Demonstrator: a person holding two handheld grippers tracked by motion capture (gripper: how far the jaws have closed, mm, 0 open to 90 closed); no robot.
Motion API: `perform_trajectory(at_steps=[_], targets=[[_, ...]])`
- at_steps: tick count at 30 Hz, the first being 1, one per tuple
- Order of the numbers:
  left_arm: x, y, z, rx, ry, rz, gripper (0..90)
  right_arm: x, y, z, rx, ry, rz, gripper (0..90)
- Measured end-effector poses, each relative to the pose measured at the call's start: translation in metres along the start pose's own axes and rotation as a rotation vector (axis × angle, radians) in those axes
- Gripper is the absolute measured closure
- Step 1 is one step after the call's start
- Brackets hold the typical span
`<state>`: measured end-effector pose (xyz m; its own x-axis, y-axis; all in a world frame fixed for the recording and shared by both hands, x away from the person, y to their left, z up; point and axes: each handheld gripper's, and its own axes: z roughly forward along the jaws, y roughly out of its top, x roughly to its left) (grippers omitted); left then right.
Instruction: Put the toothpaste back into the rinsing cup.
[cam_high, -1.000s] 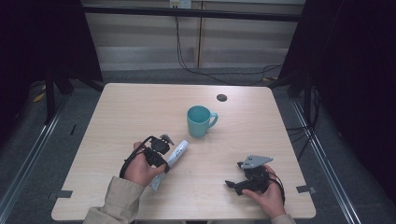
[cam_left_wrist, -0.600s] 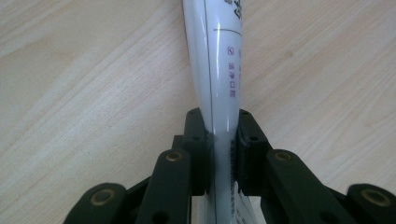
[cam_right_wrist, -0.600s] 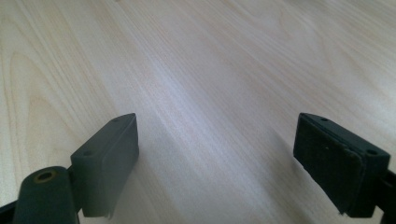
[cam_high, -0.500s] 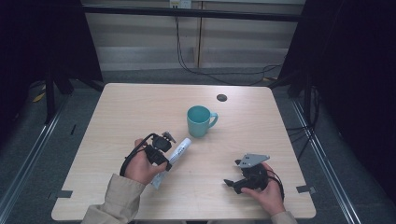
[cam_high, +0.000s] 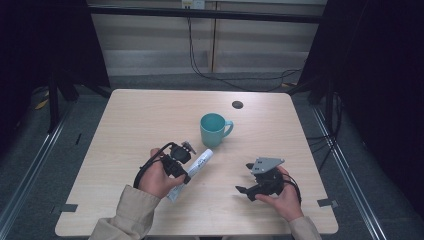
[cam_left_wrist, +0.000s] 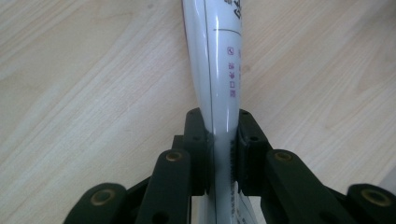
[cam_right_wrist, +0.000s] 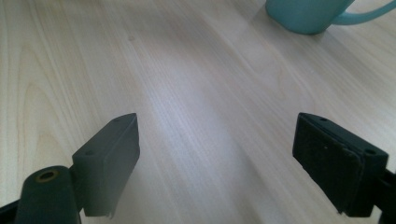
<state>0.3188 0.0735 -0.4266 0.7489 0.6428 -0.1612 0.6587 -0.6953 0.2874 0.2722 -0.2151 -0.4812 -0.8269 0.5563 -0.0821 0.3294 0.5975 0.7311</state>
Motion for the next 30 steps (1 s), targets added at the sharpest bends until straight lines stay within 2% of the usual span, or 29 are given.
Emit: perform_trajectory(at_steps=[12, 13, 14, 17, 19, 26, 30], targets=[[-0.013, 0.012, 0.004, 0.011, -0.043, 0.061, 77.8, -0.003, 0.026, 0.004, -0.001, 0.0, -0.119, 14.3], [-0.014, 0.012, 0.004, 0.007, -0.045, 0.054, 77.8, -0.003, 0.027, 0.004, 0.0, 0.002, -0.122, 14.2], [-0.014, 0.013, 0.004, 0.017, -0.052, 0.071, 77.8, -0.003, 0.029, 0.004, 0.0, 0.004, -0.122, 14.2], [-0.017, 0.015, 0.004, 0.013, -0.06, 0.069, 77.8, -0.004, 0.032, 0.006, -0.003, 0.008, -0.131, 14.2], [-0.018, 0.016, 0.004, 0.015, -0.061, 0.084, 77.8, -0.004, 0.034, 0.007, -0.001, 0.008, -0.139, 14.2], [-0.022, 0.021, 0.003, 0.014, -0.072, 0.097, 77.8, -0.003, 0.041, 0.008, 0.001, 0.005, -0.165, 14.2], [-0.025, 0.022, 0.005, 0.015, -0.077, 0.103, 77.7, -0.004, 0.044, 0.007, -0.01, 0.006, -0.162, 14.2]])
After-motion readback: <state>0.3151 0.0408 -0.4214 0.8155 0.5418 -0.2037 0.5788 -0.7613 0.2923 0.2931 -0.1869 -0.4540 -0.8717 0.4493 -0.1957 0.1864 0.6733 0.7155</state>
